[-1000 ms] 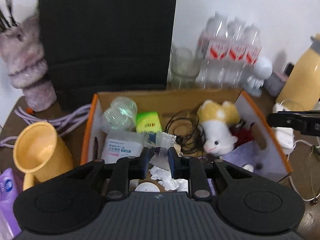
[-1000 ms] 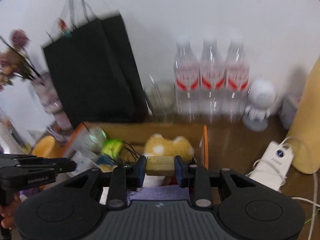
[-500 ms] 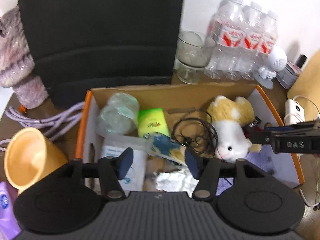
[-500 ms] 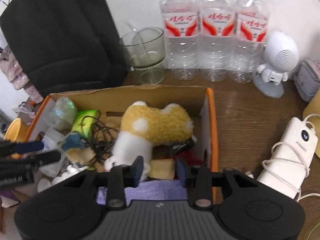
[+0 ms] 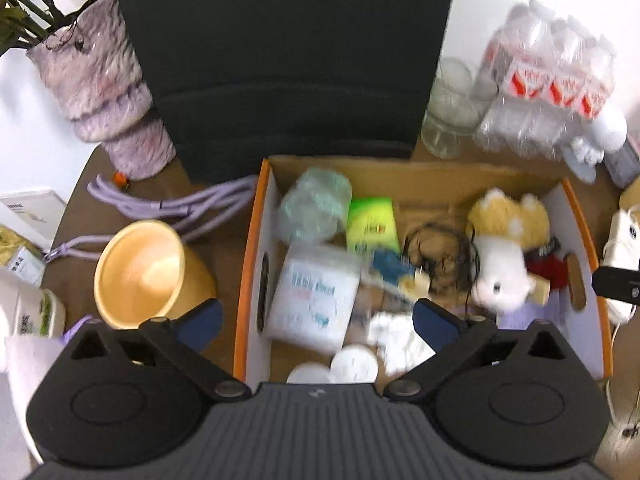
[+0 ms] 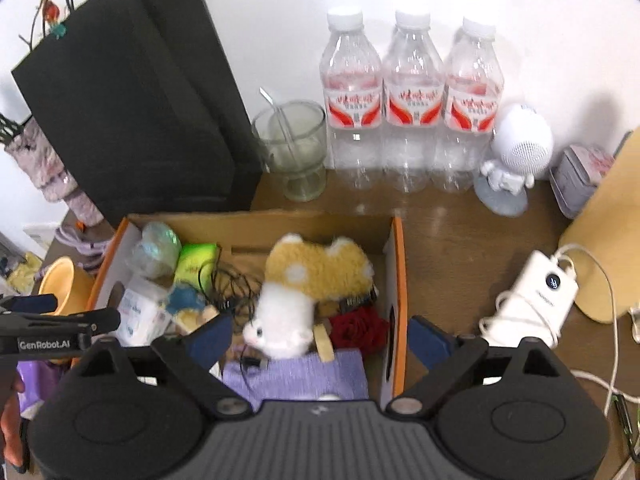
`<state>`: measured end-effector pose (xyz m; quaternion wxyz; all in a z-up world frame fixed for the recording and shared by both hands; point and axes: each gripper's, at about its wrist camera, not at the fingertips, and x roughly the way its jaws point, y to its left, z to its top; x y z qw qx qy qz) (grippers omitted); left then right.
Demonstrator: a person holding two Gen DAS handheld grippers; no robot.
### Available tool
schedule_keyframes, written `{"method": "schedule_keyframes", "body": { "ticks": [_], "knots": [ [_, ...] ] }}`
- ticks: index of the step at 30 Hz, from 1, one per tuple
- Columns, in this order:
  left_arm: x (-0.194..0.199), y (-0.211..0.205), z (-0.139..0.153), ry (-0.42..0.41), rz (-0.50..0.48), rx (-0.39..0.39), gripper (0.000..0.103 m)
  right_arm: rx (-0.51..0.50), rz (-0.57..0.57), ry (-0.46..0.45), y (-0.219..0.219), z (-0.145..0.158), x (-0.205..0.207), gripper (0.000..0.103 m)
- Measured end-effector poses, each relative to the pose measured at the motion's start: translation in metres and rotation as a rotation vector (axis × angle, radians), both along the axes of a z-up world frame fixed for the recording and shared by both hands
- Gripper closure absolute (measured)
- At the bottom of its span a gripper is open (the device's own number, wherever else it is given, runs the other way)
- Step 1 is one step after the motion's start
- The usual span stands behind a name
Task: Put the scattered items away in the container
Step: 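Withdraw both open grippers from the box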
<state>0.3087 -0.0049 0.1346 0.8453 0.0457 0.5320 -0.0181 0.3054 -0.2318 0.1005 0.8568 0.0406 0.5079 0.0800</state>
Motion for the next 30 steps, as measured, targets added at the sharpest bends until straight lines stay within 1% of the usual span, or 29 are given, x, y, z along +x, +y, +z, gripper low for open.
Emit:
{"method": "schedule_keyframes", "body": {
  "ticks": [2, 3, 4, 5, 7, 8, 9, 10, 12, 13, 15, 17, 19, 22, 26, 29, 30],
  "knots": [
    [-0.009, -0.001, 0.004, -0.036, 0.004, 0.003, 0.0, -0.004, 0.011, 0.006, 0.004, 0.0, -0.006, 0.009],
    [-0.015, -0.001, 0.007, -0.07, 0.013, -0.002, 0.0, -0.009, 0.018, -0.008, 0.008, 0.002, -0.011, 0.009],
    [-0.021, 0.0, 0.01, -0.112, 0.027, -0.012, 0.0, -0.018, 0.02, -0.041, 0.011, 0.003, -0.017, 0.009],
    [-0.029, 0.001, 0.011, -0.164, 0.042, -0.024, 0.0, -0.026, 0.023, -0.091, 0.015, 0.006, -0.024, 0.009],
    [-0.05, 0.002, 0.012, -0.319, 0.07, -0.044, 0.0, -0.021, 0.028, -0.232, 0.021, 0.01, -0.044, 0.009],
    [-0.059, 0.002, 0.012, -0.392, 0.066, -0.051, 0.0, -0.012, 0.031, -0.318, 0.023, 0.011, -0.056, 0.009],
    [-0.069, 0.001, 0.012, -0.475, 0.045, -0.063, 0.0, -0.004, 0.031, -0.393, 0.024, 0.01, -0.066, 0.009],
    [-0.078, 0.0, 0.011, -0.538, 0.018, -0.067, 0.0, 0.008, 0.034, -0.476, 0.025, 0.007, -0.077, 0.009],
    [-0.089, -0.003, 0.009, -0.606, 0.005, -0.059, 0.0, 0.038, 0.05, -0.583, 0.025, -0.001, -0.092, 0.009],
    [-0.092, -0.003, 0.008, -0.625, 0.005, -0.062, 0.0, 0.041, 0.05, -0.603, 0.026, -0.004, -0.096, 0.009],
    [-0.094, -0.003, 0.007, -0.626, 0.006, -0.08, 0.0, 0.046, 0.037, -0.617, 0.028, -0.008, -0.098, 0.009],
    [-0.095, -0.001, 0.008, -0.612, 0.019, -0.093, 0.0, 0.059, 0.024, -0.618, 0.027, -0.007, -0.098, 0.009],
    [-0.1, 0.0, 0.009, -0.621, 0.022, -0.103, 0.0, 0.071, 0.018, -0.616, 0.026, -0.008, -0.099, 0.009],
    [-0.111, 0.002, 0.005, -0.637, 0.009, -0.095, 0.0, 0.066, 0.018, -0.621, 0.027, -0.008, -0.104, 0.009],
    [-0.147, 0.004, -0.011, -0.682, 0.01, -0.077, 0.0, 0.101, 0.007, -0.63, 0.025, -0.017, -0.128, 0.009],
    [-0.187, 0.002, -0.023, -0.691, -0.02, -0.005, 0.0, 0.133, 0.001, -0.629, 0.021, -0.029, -0.155, 0.009],
    [-0.201, 0.001, -0.027, -0.691, -0.03, 0.003, 0.0, 0.136, -0.004, -0.627, 0.019, -0.034, -0.168, 0.009]
  ]
}}
